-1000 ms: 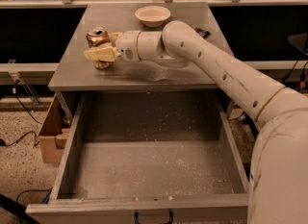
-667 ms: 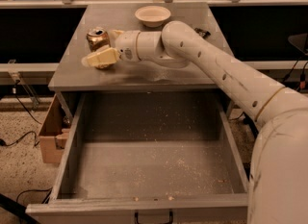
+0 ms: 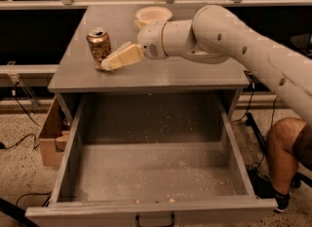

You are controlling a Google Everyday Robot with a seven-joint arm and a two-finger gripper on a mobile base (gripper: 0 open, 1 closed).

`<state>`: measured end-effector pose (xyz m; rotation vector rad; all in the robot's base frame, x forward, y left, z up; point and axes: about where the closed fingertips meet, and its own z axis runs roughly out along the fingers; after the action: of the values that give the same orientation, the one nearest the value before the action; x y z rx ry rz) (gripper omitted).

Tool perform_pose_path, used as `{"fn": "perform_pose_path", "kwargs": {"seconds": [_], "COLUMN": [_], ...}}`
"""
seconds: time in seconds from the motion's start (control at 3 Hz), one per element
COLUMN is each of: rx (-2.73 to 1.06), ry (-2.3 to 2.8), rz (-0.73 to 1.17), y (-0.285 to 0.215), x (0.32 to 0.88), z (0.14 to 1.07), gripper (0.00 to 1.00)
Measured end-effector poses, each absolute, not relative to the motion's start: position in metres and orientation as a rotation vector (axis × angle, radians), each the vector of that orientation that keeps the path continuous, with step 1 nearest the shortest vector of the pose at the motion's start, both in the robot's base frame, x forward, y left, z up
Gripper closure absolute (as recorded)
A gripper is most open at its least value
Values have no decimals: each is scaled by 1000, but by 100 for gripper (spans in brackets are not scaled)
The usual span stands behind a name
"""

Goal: Pick orange can from top drawer and place on counter

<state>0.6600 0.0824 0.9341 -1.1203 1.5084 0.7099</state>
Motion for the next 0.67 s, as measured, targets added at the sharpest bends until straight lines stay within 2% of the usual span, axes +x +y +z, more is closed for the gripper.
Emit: {"fn": "perform_pose_path", "kwargs": {"seconds": [0.67], "rx": [-1103], "ry": [1646], "rz": [286], "y": [3], "x": [569], "z": [961], "gripper": [0]}}
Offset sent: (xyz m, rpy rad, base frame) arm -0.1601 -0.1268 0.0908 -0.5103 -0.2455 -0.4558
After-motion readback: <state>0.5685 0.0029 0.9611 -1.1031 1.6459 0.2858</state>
